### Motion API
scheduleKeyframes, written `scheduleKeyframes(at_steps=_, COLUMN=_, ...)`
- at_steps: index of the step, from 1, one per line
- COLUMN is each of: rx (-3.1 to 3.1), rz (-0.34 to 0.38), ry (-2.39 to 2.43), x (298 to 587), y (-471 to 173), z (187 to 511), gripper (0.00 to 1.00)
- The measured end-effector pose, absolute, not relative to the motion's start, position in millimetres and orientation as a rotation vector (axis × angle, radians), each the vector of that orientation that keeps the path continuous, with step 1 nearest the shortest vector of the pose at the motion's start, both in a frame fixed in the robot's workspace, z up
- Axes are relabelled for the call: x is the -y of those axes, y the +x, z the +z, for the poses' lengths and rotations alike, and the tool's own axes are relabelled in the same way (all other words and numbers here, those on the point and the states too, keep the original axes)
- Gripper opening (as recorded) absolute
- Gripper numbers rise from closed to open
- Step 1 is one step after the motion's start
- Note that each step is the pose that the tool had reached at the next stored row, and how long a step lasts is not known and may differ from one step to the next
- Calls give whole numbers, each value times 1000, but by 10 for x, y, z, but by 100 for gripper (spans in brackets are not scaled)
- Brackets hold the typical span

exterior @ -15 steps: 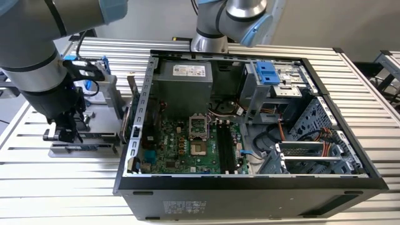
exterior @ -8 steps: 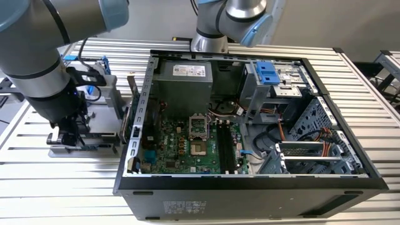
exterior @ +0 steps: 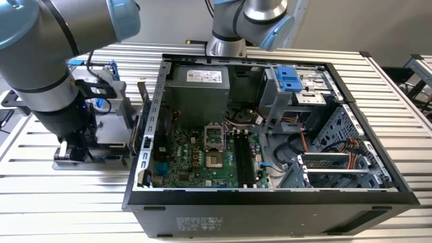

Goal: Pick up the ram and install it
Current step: 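Pick up the ram and move it above insertion slot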

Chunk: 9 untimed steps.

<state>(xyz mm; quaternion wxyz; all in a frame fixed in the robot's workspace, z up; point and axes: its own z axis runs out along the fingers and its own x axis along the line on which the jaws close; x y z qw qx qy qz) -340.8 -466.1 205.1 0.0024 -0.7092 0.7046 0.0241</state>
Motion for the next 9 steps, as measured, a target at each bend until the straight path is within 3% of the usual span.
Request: scheduleKeyframes(at_steps=9, rx=-2210, rz=76, ry=-2225, x=4661, y=-3416, z=1950, gripper=100)
